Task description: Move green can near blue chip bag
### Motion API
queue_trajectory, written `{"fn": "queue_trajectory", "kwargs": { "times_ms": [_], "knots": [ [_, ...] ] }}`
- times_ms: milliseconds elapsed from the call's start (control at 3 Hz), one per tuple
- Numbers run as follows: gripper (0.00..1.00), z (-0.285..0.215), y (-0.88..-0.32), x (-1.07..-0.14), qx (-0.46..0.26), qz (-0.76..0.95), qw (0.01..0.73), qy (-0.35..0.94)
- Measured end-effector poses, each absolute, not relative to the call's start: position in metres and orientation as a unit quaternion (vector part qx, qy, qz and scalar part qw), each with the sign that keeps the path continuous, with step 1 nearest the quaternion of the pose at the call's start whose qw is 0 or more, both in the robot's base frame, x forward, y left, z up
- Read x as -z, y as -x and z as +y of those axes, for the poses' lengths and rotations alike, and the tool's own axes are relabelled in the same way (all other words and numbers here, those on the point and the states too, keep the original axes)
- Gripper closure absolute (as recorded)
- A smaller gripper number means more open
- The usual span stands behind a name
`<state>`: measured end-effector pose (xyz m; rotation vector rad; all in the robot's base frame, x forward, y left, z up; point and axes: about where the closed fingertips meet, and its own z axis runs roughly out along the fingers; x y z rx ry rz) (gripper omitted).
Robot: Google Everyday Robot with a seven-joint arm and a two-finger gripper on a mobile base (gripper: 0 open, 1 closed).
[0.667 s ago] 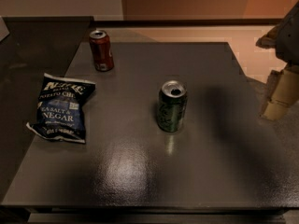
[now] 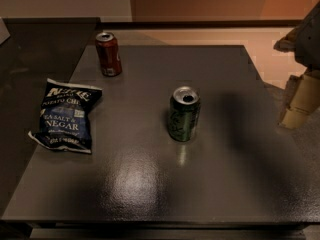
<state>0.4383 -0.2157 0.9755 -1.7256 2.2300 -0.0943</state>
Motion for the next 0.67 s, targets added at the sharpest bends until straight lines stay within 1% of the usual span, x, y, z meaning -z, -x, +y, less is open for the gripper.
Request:
{"fn": "queue_trajectory", "kwargs": {
  "times_ms": [667],
  "knots": [
    [0.00, -0.151, -0.446, -0.938, -0.058, 0.745, 0.200, 0.634]
  ]
}}
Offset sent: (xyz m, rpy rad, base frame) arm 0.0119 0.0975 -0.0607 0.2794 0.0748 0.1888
